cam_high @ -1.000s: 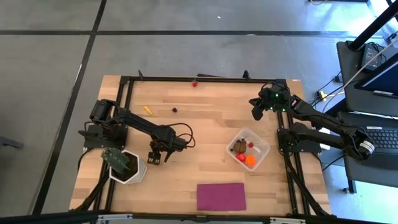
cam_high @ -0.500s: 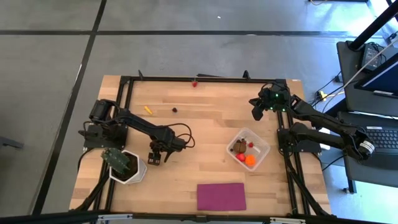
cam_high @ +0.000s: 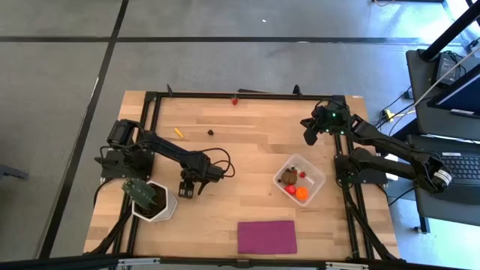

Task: Pick and placing Produce into tupperware
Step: Put the blueberry into the transparent bin

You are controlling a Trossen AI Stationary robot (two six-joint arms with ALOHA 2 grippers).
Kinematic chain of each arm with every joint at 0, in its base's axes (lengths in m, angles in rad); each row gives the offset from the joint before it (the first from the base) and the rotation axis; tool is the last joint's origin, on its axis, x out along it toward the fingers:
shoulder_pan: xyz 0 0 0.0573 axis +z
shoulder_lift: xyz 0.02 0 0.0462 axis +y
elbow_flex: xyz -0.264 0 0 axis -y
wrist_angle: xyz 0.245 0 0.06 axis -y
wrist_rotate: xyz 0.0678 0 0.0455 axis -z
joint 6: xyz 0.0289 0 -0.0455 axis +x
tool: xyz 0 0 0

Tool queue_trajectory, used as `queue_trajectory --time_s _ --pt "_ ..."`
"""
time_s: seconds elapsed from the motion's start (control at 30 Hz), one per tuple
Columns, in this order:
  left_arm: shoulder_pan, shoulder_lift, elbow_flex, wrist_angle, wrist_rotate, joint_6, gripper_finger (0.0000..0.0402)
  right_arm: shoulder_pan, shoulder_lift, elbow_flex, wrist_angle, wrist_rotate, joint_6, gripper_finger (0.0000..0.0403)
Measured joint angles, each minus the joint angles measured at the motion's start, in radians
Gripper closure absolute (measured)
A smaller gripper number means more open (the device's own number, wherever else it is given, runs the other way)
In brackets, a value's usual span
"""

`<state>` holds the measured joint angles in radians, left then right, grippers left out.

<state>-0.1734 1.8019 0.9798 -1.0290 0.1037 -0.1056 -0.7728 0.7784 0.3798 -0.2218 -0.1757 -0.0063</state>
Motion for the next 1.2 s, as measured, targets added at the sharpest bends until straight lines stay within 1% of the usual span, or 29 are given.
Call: queue_trajectory --time_s 0.37,0.5,0.63,0.77,0.83,0.9,0.97,1.07,1.2 --pt "0.002 0.002 -0.002 0.000 -0.008 0.004 0.0278 0.000 0.000 0.000 0.000 0.000 0.000 0.0356" --pt "0.011 0.004 0.010 -0.009 0.007 0.022 0.0302 0.000 0.000 0.000 0.000 0.000 -0.001 0.0356" --pt "0.044 0.011 0.061 -0.023 0.064 0.067 0.0306 0.000 0.000 0.000 0.000 0.000 -0.001 0.0357" --pt "0.115 0.009 0.150 -0.013 0.118 0.084 0.0291 0.000 0.000 0.000 0.001 0.000 -0.001 0.0356" --pt "0.150 0.009 0.207 0.013 0.157 0.085 0.0289 0.000 0.000 0.000 0.001 0.000 0.000 0.0356" --pt "0.180 0.009 0.280 0.060 0.197 0.092 0.0294 0.000 0.000 0.000 0.005 0.000 0.001 0.0356" --pt "0.212 0.008 0.352 0.143 0.215 0.092 0.0301 0.000 0.000 0.000 0.016 0.000 0.002 0.0357" --pt "0.242 0.007 0.441 0.360 0.216 0.093 0.0306 0.000 0.000 0.000 0.039 0.000 0.005 0.0357" --pt "0.243 0.007 0.502 0.712 0.210 0.093 0.0296 0.000 0.000 0.000 0.060 0.000 0.026 0.0357"
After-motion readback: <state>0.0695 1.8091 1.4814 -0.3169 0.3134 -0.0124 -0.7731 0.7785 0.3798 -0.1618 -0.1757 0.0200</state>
